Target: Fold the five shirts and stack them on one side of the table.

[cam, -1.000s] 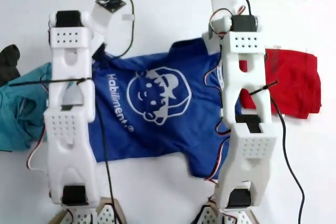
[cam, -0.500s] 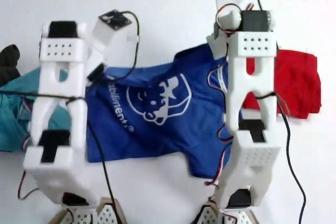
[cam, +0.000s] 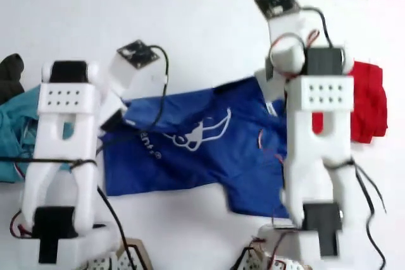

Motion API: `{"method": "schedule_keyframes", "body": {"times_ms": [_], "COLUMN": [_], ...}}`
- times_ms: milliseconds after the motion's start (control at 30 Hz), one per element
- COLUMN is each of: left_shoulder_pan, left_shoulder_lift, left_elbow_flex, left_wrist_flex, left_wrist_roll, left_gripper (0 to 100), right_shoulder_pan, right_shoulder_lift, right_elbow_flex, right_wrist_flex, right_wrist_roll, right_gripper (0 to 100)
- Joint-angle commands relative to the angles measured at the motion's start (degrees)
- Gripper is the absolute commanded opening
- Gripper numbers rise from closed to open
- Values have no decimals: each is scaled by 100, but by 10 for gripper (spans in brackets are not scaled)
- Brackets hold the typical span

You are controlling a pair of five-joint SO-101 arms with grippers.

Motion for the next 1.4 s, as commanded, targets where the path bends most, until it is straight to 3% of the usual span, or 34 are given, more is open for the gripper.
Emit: {"method": "schedule_keyframes", "body": {"times_ms": [0, 200, 567, 800, 1100, 1367], "left_shoulder_pan": [18, 18, 18, 18, 62, 18], "left_shoulder_lift": [-484, -791, -985, -993, -1556, -1705], "left_elbow_flex": [312, 1112, 2932, 3143, 2659, 3714], "left_wrist_flex": [-53, -167, -1266, -1275, -721, -1240], "left_wrist_roll": [-35, -44, -44, -44, -35, -273], "left_gripper": [27, 27, 27, 27, 27, 27], "right_shoulder_pan": [22, 40, 66, 57, 119, 497], "right_shoulder_lift": [-1314, -2818, -3978, -4655, -4963, -4901], "right_elbow_flex": [1908, 3991, 5301, 5354, 5275, 4360], "right_wrist_flex": [-743, -1341, -1288, -910, -831, -277], "right_wrist_roll": [62, 255, 387, 413, 703, 958], "right_gripper": [20, 20, 20, 20, 20, 20]}}
